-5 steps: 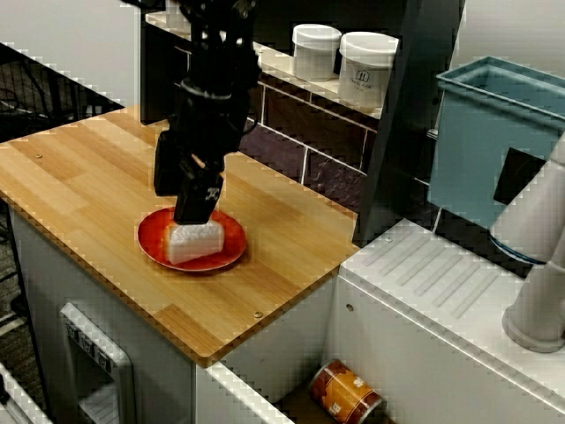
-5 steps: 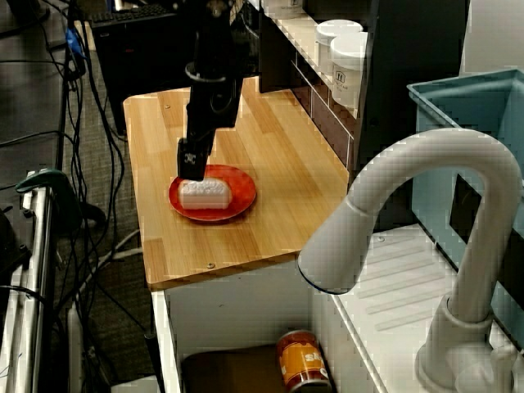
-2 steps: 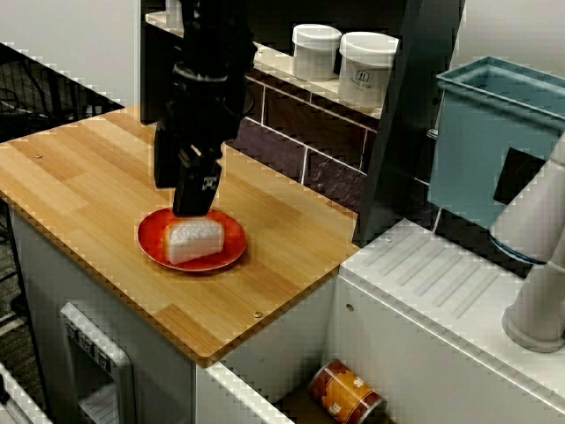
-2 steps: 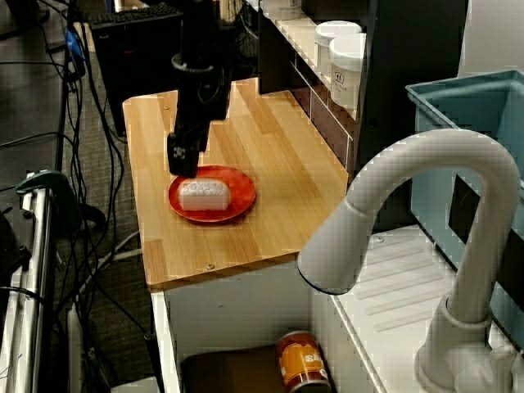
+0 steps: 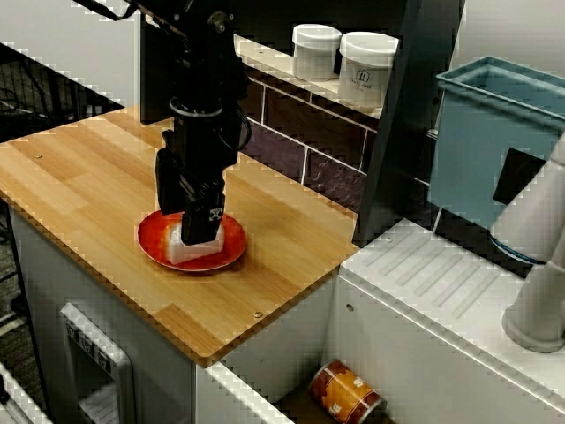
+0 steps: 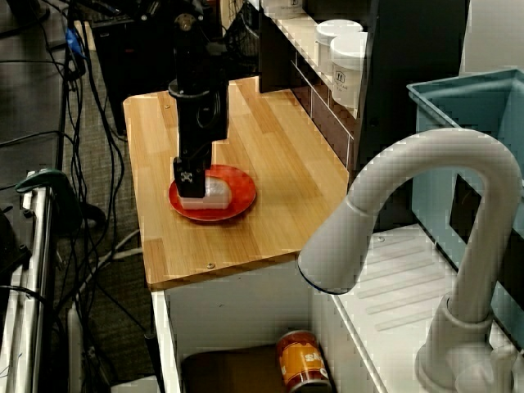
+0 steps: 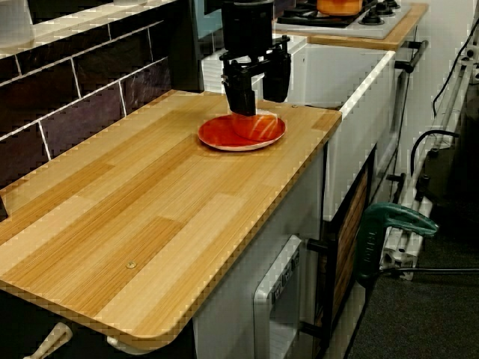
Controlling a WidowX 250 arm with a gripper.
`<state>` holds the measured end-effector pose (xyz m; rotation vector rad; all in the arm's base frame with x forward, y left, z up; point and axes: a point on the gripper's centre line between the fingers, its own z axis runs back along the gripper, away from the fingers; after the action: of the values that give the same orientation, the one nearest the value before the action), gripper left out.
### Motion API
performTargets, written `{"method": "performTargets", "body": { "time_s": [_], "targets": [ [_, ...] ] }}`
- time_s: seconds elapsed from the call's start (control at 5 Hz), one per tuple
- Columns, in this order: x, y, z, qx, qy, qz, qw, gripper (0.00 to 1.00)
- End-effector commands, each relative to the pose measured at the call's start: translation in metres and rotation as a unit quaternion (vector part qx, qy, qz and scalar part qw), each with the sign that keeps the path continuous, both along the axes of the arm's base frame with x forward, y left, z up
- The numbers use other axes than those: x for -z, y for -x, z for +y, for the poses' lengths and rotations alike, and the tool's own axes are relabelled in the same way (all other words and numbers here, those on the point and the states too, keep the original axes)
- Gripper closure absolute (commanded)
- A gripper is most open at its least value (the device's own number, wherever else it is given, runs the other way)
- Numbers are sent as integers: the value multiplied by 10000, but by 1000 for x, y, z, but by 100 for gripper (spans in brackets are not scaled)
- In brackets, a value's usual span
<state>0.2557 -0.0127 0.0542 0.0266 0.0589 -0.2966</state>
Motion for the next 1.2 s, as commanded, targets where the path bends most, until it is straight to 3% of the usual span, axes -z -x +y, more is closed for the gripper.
{"method": "performTargets", "body": {
  "time_s": [0.0, 0.2, 0.4, 0.6, 1.0],
  "targets": [
    [11, 2, 4, -88, -137, -74, 9998, 0],
    [20, 1, 5, -88, -212, -1, 9997, 0],
    [20, 1, 8, -50, -154, 72, 9998, 100],
    [18, 0, 10, -75, -152, 141, 9998, 100],
    [-20, -8, 24, -238, 77, 35, 9997, 100]
  ]
}}
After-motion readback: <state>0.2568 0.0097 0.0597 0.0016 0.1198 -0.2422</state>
